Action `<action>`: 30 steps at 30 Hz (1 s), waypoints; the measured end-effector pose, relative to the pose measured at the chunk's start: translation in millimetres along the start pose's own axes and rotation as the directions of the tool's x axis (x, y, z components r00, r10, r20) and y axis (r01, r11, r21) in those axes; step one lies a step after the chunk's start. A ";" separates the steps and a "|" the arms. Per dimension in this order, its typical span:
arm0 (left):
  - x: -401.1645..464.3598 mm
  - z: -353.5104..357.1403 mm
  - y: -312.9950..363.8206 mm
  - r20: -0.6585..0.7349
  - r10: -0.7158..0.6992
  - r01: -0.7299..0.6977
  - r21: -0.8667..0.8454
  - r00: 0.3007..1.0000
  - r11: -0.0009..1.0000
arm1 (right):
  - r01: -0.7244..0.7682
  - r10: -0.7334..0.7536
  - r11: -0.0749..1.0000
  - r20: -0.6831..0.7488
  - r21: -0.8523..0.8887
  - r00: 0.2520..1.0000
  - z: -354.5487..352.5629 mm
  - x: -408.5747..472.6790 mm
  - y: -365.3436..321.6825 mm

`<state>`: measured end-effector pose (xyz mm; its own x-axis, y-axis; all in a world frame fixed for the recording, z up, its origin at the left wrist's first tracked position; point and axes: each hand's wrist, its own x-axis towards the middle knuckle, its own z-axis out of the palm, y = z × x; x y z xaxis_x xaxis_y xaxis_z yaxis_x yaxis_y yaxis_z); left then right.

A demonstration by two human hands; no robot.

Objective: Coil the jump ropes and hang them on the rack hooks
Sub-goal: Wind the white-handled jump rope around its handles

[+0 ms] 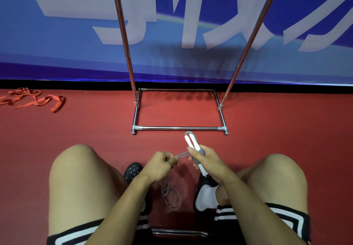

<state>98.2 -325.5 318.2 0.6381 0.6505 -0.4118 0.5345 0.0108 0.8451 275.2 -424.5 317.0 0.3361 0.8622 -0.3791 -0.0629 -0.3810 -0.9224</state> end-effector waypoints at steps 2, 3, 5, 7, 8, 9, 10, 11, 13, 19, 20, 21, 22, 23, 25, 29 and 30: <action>-0.4 1.1 0.6 -0.013 0.027 -0.027 0.037 1.000 0.999 | -0.010 0.011 0.999 -0.014 0.040 1.000 0.5 1.7 -0.8; -0.4 1.3 0.6 -0.022 0.032 -0.030 0.065 0.999 0.997 | -0.036 0.037 0.995 -0.010 0.092 0.999 0.0 2.6 -0.9; -1.1 0.9 2.1 -0.050 0.038 -0.030 0.149 0.998 0.988 | -0.110 0.110 0.971 0.014 0.211 0.994 -1.9 5.4 0.5; -2.1 0.8 4.1 -0.073 0.057 -0.039 0.220 0.996 0.975 | -0.152 0.150 0.960 0.029 0.235 0.988 -3.6 7.8 4.4; -2.7 0.8 5.1 -0.085 0.065 -0.043 0.243 0.994 0.969 | -0.156 0.150 0.963 0.042 0.221 0.988 -3.5 8.0 6.1; -3.6 0.8 6.1 -0.098 0.071 -0.044 0.255 0.993 0.966 | -0.153 0.143 0.966 0.062 0.210 0.988 -3.0 7.5 7.1; -4.3 1.0 6.7 -0.111 0.076 -0.044 0.261 0.991 0.964 | -0.147 0.131 0.967 0.089 0.207 0.987 -2.4 6.4 7.4; -5.0 1.4 7.2 -0.121 0.080 -0.046 0.262 0.989 0.964 | -0.139 0.115 0.968 0.121 0.209 0.986 -2.5 5.4 7.5; -6.6 2.6 8.2 -0.117 0.092 -0.060 0.258 0.989 0.964 | -0.130 0.097 0.971 0.169 0.200 0.981 -4.3 4.2 7.7; -9.9 5.6 7.4 -0.065 0.108 -0.093 0.200 0.992 0.975 | -0.073 0.065 0.995 0.105 0.073 0.992 -7.0 0.4 3.6; -10.5 5.8 7.6 -0.061 0.115 -0.101 0.195 0.991 0.976 | -0.077 0.070 0.995 0.093 0.068 0.993 -6.9 -0.8 2.1; -11.7 6.1 8.5 -0.056 0.128 -0.115 0.192 0.990 0.975 | -0.083 0.078 0.995 0.084 0.059 0.993 -6.8 -1.4 1.0; -12.9 6.7 9.6 -0.050 0.145 -0.133 0.185 0.988 0.974 | -0.096 0.091 0.994 0.087 0.052 0.992 -6.2 -2.1 0.4; -14.3 7.8 11.3 -0.044 0.159 -0.149 0.176 0.986 0.973 | -0.114 0.108 0.992 0.101 0.056 0.989 -4.7 -3.1 -0.8; -16.1 9.9 13.4 -0.036 0.175 -0.168 0.149 0.984 0.975 | -0.156 0.138 0.981 0.154 0.114 0.978 -0.9 -4.0 1.8; -15.6 11.0 12.2 -0.035 0.185 -0.178 0.157 0.982 0.971 | -0.147 0.114 0.982 0.252 0.118 0.961 4.8 -6.9 5.3; -15.0 10.8 11.4 -0.033 0.185 -0.177 0.169 0.982 0.970 | -0.142 0.110 0.984 0.265 0.106 0.958 6.2 -7.4 5.6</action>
<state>100.8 -343.3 330.3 0.7075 0.6657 -0.2372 0.4988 -0.2327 0.8349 266.5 -430.9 314.2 0.0661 0.8726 -0.4839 -0.2097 -0.4620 -0.8617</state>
